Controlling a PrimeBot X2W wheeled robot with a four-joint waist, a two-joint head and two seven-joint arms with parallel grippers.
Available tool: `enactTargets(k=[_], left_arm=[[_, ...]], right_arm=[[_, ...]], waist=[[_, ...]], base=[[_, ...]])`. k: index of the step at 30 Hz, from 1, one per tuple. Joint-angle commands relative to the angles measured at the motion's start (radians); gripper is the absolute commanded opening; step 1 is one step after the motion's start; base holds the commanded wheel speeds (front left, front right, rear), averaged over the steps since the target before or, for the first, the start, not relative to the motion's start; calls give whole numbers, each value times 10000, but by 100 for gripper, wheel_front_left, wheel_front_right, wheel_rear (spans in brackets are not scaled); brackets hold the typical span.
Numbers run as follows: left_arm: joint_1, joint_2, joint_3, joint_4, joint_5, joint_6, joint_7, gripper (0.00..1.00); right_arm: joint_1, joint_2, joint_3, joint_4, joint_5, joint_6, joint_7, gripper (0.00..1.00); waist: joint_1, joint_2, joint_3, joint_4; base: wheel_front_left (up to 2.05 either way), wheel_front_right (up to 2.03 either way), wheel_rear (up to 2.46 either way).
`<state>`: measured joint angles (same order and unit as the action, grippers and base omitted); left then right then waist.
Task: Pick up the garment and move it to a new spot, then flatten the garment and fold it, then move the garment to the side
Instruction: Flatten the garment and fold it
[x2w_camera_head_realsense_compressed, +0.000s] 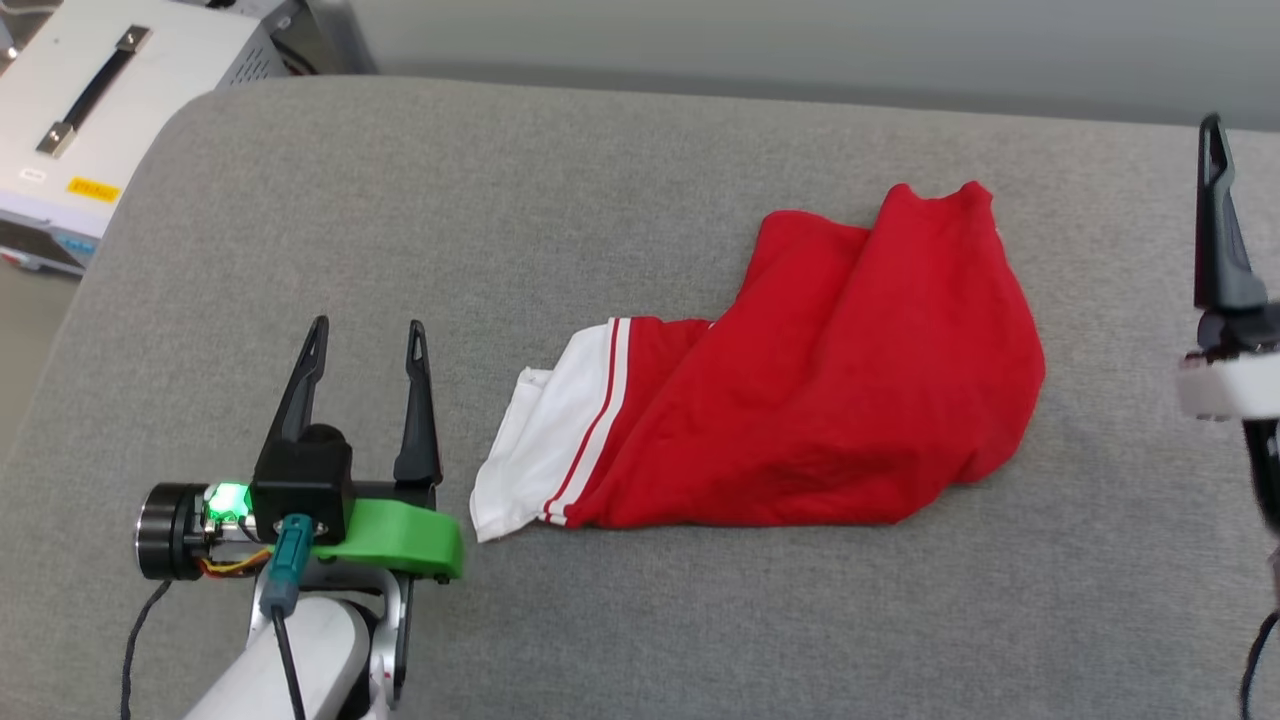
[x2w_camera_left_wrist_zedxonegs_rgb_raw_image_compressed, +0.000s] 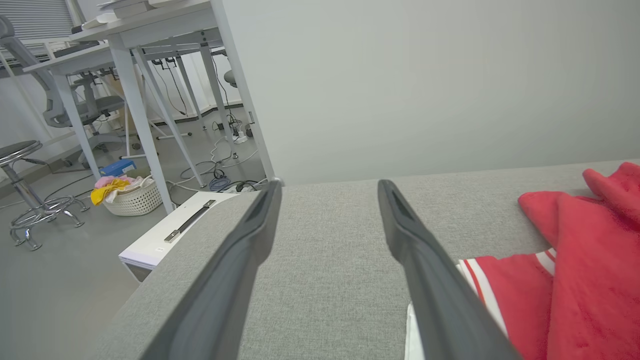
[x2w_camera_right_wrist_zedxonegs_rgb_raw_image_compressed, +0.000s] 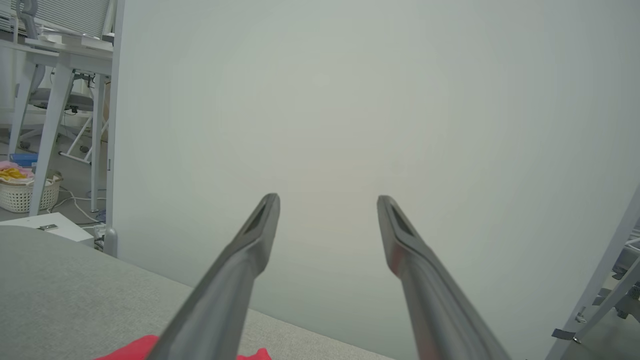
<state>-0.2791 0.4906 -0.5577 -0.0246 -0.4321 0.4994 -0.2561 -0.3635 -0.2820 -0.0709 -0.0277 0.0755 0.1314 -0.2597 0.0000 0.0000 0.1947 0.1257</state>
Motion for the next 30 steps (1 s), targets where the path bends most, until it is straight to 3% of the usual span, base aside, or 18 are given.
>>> enactTargets(k=[1, 5, 10, 15, 22, 30], left_arm=[[300, -249, 266, 8, 336, -76, -55, 100], [649, -985, 1007, -2, 1091, -391, -56, 100], [808, -1778, 1815, 31, 1793, -876, -56, 100], [759, -2406, 2477, -27, 2360, -1322, -56, 100], [493, -3124, 2994, -109, 3052, -1961, -56, 100], [199, -3682, 3337, -134, 3537, -2427, -56, 100]], right_arm=[[-510, -414, 295, 482, 282, -7, -6, 100], [-1920, -1699, 1597, 1527, 1272, -7, 1352, 100], [-3307, -3335, 3842, 1996, 2900, -7, 4462, 100], [-4423, -4372, 5353, 2390, 4881, -7, 7496, 100], [-5617, -4854, 6245, 3082, 6791, -7, 11020, 100], [-6132, -4731, 6962, 3655, 6900, -7, 11956, 100]], waist=[[0, 0, 404, 263], [0, 0, 829, 522], [0, 0, 1429, 837], [0, 0, 1982, 1052], [0, 0, 2819, 1392], [0, 0, 3521, 1750]], base=[[0, 0, 0], [0, 0, 0], [0, 0, 0], [0, 0, 0], [0, 0, 0], [0, 0, 0]])
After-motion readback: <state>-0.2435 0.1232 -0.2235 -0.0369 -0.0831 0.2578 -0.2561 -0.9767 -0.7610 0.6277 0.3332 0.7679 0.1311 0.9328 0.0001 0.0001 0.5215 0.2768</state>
